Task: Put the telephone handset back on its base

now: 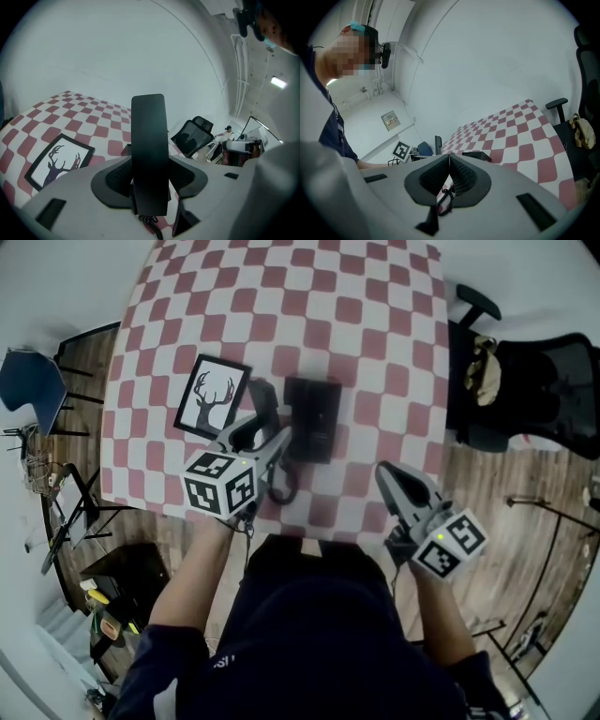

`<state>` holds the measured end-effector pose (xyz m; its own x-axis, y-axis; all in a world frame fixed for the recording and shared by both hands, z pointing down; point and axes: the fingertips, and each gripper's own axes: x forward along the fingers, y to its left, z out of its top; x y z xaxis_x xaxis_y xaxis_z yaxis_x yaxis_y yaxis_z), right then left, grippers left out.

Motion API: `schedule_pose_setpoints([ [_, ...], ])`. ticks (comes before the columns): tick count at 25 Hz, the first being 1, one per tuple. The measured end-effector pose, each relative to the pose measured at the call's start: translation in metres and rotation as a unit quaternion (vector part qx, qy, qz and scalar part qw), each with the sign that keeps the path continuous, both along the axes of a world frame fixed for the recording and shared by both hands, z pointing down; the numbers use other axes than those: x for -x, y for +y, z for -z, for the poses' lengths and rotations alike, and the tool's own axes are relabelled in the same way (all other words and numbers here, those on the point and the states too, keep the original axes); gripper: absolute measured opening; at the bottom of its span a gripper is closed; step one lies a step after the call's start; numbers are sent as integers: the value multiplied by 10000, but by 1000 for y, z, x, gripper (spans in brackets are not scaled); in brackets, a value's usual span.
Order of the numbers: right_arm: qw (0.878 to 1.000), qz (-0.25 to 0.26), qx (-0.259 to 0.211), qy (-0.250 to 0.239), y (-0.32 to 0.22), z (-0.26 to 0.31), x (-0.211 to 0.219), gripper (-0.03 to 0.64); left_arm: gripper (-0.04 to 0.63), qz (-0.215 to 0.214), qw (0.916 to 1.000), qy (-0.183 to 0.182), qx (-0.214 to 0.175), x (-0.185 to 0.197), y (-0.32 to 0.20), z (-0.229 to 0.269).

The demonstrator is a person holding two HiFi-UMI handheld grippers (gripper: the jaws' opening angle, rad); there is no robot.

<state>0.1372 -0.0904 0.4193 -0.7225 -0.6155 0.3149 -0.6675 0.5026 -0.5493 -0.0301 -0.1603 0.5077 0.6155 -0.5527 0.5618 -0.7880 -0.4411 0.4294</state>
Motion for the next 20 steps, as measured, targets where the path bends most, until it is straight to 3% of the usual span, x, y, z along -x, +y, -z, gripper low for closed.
schedule_pose_setpoints([
  [6,9999,31,116,-41,3,-14,-9,17,249,77,9981,-438,421,-6,-2,-31],
  [20,9993,132,331,-105,1,-38,-9,17,250,104,9899,-831,1143,-19,-9,-85],
])
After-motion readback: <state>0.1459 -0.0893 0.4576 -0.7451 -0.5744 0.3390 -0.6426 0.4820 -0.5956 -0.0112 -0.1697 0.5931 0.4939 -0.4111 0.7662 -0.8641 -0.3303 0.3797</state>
